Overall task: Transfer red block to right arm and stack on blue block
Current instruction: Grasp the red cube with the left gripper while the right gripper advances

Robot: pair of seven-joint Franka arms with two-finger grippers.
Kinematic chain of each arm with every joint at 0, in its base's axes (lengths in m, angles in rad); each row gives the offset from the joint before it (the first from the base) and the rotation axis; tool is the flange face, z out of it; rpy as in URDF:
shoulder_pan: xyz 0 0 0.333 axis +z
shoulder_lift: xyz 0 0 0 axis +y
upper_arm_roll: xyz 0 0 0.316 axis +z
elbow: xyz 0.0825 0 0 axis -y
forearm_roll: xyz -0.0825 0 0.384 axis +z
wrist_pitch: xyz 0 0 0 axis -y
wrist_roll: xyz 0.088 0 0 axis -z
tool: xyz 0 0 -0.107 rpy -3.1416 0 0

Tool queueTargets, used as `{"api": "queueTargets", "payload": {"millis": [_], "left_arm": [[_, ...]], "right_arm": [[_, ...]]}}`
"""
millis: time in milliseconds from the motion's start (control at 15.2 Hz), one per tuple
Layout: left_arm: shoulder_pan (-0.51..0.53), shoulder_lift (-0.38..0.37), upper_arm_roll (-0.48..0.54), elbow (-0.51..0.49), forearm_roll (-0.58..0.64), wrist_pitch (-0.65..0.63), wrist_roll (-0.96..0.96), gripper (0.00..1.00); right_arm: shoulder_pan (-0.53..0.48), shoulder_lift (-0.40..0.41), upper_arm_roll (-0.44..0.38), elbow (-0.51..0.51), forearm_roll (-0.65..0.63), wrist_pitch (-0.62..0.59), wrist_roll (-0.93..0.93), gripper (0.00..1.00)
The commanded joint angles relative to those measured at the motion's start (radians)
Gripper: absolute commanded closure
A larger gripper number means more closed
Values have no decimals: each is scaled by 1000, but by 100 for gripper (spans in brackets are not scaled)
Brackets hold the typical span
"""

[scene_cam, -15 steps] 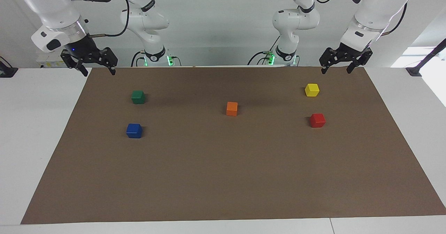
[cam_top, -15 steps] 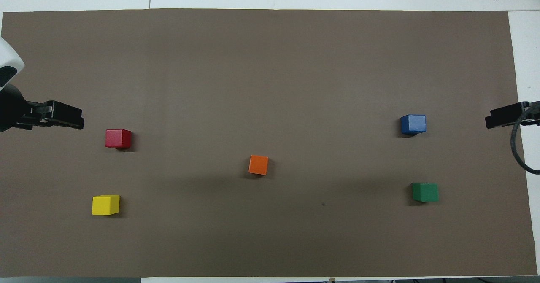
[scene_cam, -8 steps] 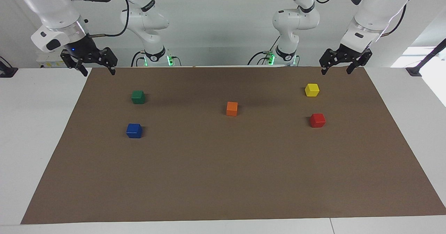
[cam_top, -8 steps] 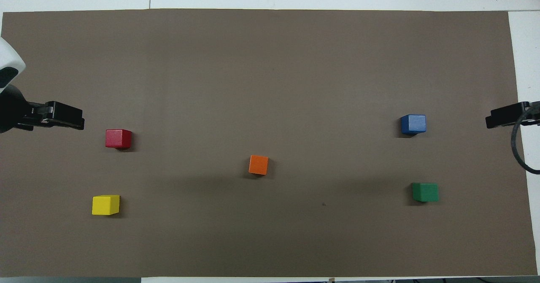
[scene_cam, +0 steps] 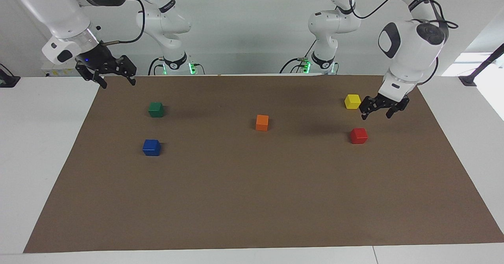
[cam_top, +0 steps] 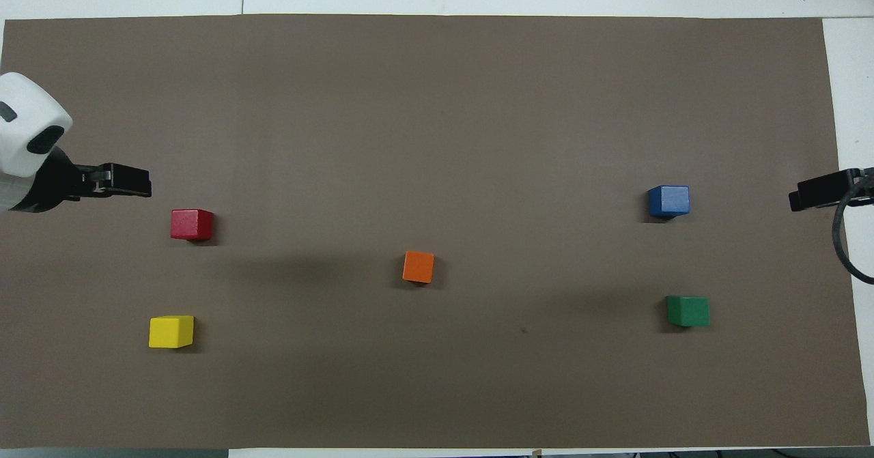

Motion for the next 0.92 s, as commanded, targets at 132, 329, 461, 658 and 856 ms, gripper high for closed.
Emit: {"api": "queueTargets", "payload": {"millis": [132,329,461,658,856], "left_arm": [[11,82,-4,-123,-6,226,19,0],[15,98,-4,-186,-6,331,20,0],[18,105,-4,-198,-6,336,20,0],[18,99,-4,-237,-6,337,19,0],[18,107,-4,-247,-6,364,20,0]], "right_arm": [[-92,-35,3,-183,323,75,-177,0],[-105,-18,3,-240,513,72,-283,0],[-140,17,5,-283,666,52,-392,0],[-158,33,5,-338,843,-12,-477,0],[-154,100,5,-360,1028,-92,-526,0]]}}
